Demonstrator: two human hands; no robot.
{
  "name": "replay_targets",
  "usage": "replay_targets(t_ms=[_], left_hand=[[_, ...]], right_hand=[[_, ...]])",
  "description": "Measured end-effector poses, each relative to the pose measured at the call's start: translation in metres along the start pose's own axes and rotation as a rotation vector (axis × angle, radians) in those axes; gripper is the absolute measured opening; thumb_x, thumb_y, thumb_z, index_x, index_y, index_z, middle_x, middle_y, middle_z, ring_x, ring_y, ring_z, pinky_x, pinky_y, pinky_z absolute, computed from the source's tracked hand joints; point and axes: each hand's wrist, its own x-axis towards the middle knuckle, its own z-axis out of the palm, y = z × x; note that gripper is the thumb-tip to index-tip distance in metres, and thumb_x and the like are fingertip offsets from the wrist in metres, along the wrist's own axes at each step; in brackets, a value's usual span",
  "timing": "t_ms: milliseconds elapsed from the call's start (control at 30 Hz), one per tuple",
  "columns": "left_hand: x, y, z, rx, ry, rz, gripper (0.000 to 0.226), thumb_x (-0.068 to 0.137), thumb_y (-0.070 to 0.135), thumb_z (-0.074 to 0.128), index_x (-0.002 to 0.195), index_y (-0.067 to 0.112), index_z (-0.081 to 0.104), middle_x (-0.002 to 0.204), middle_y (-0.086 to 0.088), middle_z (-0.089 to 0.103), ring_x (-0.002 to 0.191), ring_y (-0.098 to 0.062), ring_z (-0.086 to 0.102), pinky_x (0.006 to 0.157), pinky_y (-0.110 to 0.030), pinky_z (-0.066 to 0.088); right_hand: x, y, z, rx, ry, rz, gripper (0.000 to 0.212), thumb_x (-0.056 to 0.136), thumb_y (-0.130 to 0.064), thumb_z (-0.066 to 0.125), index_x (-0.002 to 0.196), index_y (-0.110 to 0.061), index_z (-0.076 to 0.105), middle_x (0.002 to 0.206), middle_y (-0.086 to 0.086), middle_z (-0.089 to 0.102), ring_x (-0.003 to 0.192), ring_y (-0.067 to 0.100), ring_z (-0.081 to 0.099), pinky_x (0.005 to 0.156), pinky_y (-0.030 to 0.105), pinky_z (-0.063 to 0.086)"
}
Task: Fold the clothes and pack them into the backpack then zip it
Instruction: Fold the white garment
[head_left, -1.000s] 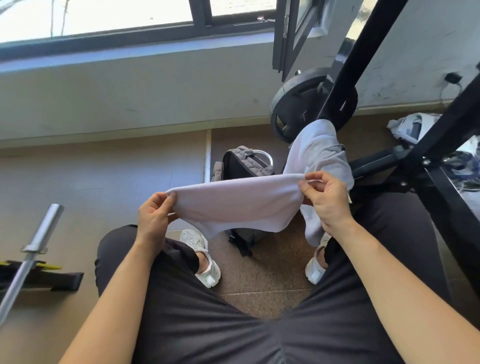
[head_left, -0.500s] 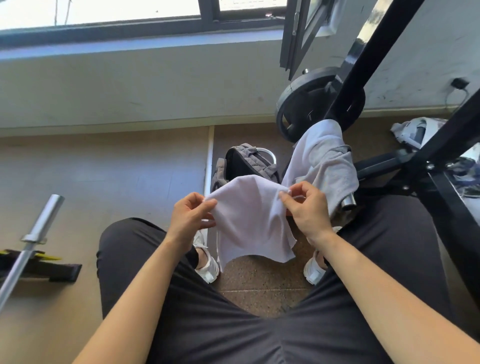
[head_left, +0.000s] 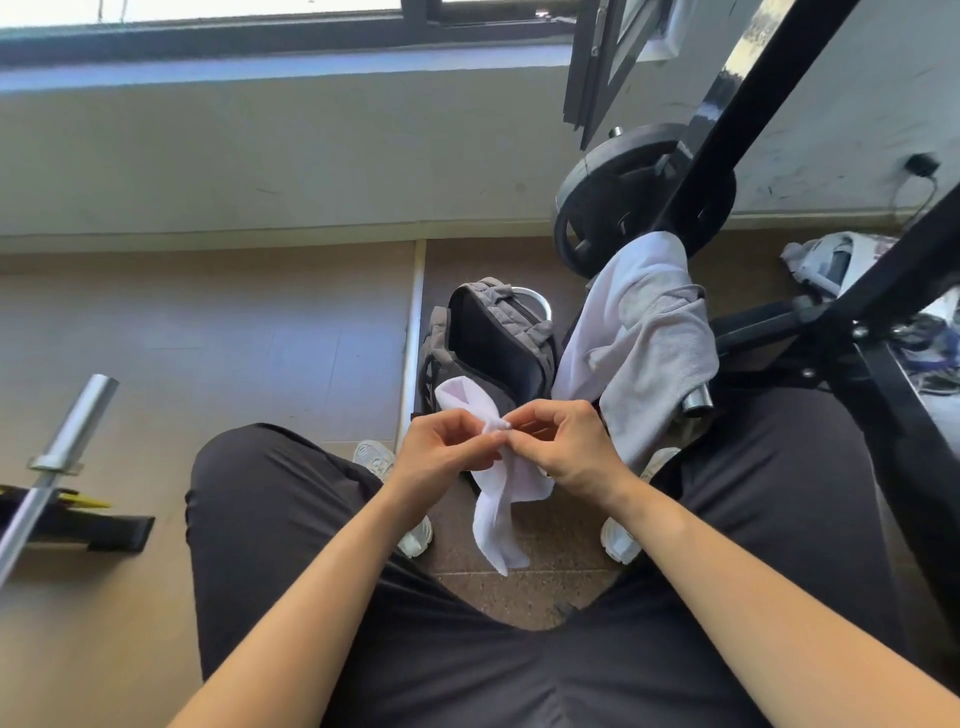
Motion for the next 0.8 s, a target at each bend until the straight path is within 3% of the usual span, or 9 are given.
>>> replay_targets(t_ms=[167,400,567,700,800], left_hand=[[0.002,-0.004,-0.001,0.034,0.029,0.037,0.014,0.081,0.024,0.084,0.071,0.020,0.075,0.075,-0.006,0.073,0.073,-0.018,0.069,0.075,-0.038,0.058],[0.001,-0.008,-0.001,0.043,0.012,0.077,0.012,0.089,0.023,0.078,0.093,0.013,0.082,0.089,-0.012,0.079,0.085,-0.025,0.073,0.081,-0.040,0.061],[-0.002,-0.007,0.004,0.104,-0.049,0.117,0.011,0.092,0.008,0.072,0.097,0.011,0.082,0.090,-0.001,0.077,0.084,-0.007,0.070,0.071,-0.020,0.053],[-0.003,-0.003,-0.004,0.203,0.163,0.255,0.018,0.084,0.000,0.074,0.097,0.014,0.076,0.089,0.002,0.072,0.076,-0.007,0.064,0.065,-0.018,0.050],[0.003,-0.003,-0.019,0.291,0.356,0.151,0.057,0.075,0.001,0.081,0.121,0.021,0.054,0.113,0.002,0.052,0.092,-0.009,0.055,0.070,-0.015,0.050]], right_hand=[[0.000,0.000,0.000,0.004,0.119,0.003,0.014,0.089,-0.021,0.077,0.099,-0.011,0.078,0.086,-0.003,0.077,0.082,0.010,0.074,0.077,0.032,0.062],[-0.005,-0.005,-0.004,-0.049,-0.066,-0.066,0.025,0.085,-0.017,0.080,0.109,-0.016,0.072,0.095,-0.007,0.074,0.090,0.007,0.071,0.078,0.019,0.057],[-0.002,-0.005,-0.003,-0.143,-0.024,-0.128,0.020,0.082,-0.015,0.081,0.095,-0.015,0.066,0.081,-0.009,0.066,0.074,0.009,0.063,0.066,0.021,0.053],[0.004,-0.001,-0.015,-0.015,-0.037,-0.060,0.017,0.085,-0.001,0.073,0.090,-0.016,0.070,0.079,-0.005,0.070,0.073,0.010,0.067,0.071,0.024,0.054],[0.004,0.001,-0.026,0.149,-0.066,-0.026,0.022,0.085,0.009,0.068,0.090,-0.012,0.068,0.082,-0.002,0.068,0.078,0.011,0.063,0.076,0.023,0.049]])
